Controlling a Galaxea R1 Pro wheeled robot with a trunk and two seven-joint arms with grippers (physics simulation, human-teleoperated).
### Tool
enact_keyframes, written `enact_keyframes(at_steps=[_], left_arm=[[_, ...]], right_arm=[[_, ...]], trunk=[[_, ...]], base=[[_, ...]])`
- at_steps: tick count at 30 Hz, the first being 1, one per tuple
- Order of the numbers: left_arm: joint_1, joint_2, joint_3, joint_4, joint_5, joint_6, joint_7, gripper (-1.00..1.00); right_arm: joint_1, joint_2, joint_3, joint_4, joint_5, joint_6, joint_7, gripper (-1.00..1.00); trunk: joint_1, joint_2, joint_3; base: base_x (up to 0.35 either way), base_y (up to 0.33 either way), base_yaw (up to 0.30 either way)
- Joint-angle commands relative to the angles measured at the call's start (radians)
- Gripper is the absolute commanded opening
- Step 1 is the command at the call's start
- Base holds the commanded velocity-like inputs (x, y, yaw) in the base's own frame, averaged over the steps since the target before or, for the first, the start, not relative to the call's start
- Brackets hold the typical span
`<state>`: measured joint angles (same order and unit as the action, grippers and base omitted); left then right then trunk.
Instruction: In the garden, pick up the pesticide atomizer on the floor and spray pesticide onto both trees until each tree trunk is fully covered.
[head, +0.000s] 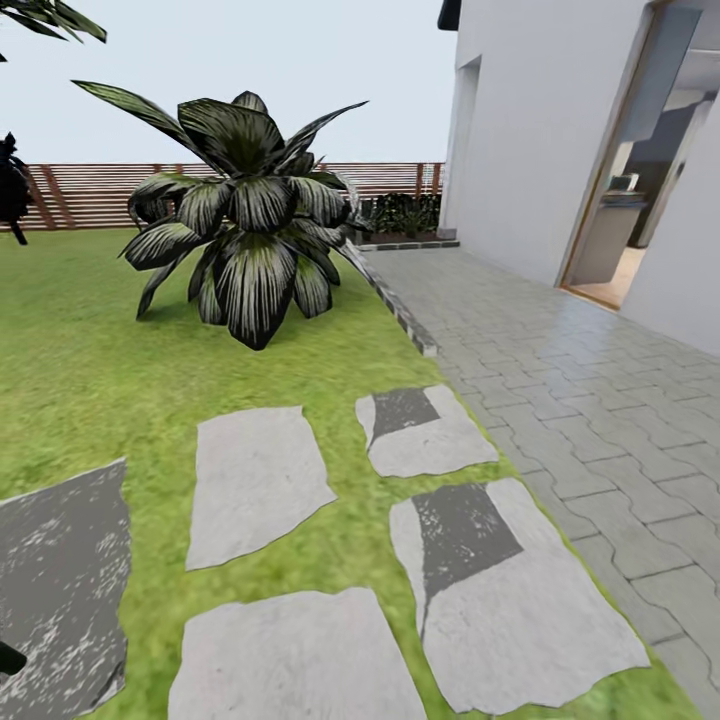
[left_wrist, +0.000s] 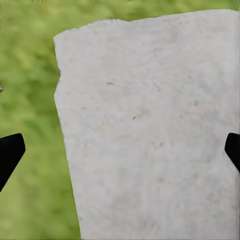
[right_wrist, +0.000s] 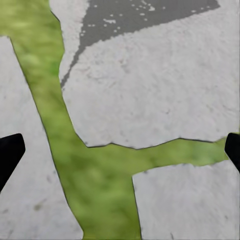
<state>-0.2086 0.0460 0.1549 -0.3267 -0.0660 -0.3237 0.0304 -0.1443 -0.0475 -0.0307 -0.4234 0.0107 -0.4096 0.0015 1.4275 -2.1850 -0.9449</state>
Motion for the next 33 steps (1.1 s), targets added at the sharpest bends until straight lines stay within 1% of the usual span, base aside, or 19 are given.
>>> enact_keyframes(at_steps=[1, 33], left_arm=[[0.0, 0.0, 0.0, 0.0, 0.0, 0.0, 0.0, 1.0], [0.0, 0.0, 0.0, 0.0, 0.0, 0.0, 0.0, 1.0]], right_arm=[[0.0, 0.0, 0.0, 0.0, 0.0, 0.0, 0.0, 1.0], [0.0, 0.0, 0.0, 0.0, 0.0, 0.0, 0.0, 1.0]], trunk=[[0.0, 0.0, 0.0], [0.0, 0.0, 0.0]], base=[[0.233, -0.201, 0.242], [0.228, -0.205, 0.274]])
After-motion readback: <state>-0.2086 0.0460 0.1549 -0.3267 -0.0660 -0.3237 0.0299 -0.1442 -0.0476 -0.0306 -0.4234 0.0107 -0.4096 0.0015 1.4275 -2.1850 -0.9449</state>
